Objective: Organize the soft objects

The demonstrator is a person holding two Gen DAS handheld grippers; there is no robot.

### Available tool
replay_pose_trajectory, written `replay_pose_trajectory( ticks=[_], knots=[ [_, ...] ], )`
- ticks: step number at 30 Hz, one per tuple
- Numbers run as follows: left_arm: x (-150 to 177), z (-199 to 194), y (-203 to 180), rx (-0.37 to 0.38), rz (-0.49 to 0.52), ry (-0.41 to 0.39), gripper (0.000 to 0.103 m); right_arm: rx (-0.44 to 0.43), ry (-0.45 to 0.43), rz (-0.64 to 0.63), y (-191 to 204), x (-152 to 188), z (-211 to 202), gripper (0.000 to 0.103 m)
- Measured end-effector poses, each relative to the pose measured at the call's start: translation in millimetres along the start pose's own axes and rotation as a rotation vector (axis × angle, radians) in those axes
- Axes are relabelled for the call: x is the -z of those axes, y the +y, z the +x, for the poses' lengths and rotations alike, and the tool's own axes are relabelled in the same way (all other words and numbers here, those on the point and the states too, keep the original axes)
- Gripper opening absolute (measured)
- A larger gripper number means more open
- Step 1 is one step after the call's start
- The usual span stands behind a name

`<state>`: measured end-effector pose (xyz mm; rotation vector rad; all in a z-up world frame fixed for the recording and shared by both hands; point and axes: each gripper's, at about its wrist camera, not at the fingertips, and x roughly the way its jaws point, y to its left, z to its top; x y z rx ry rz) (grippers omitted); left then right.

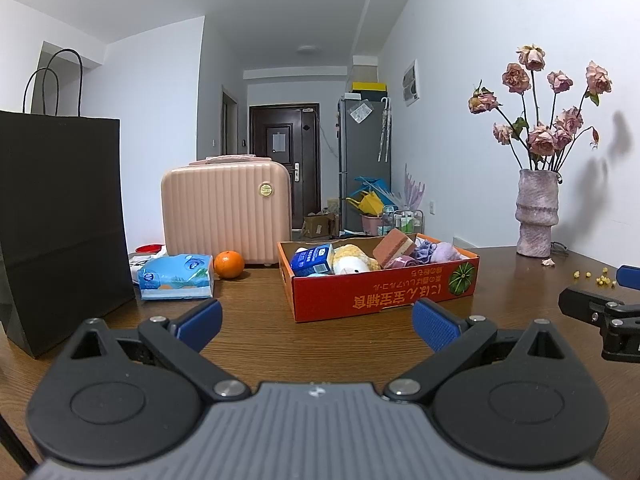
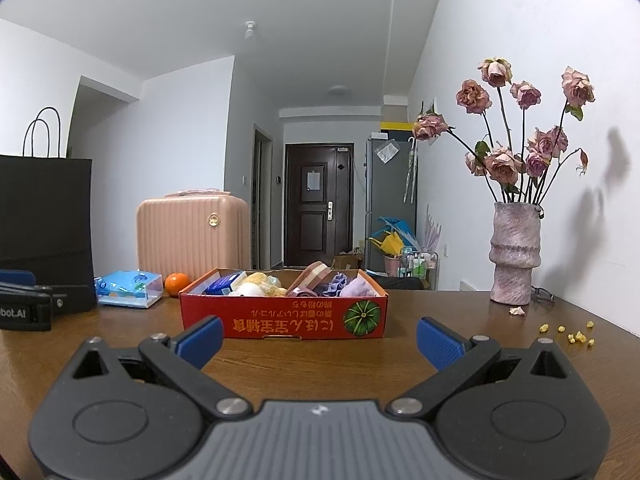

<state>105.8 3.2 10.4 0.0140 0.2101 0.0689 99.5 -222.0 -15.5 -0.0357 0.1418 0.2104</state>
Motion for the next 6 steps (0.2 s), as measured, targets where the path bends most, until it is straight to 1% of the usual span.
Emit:
replay_pose_trajectory(
  ticks=[6],
  knots=[
    [0.3, -0.1, 0.0, -0.003, 0.003, 0.001, 0.103, -0.003, 0.011, -0.001, 0.3, 0.7, 1.4, 0.103]
  ],
)
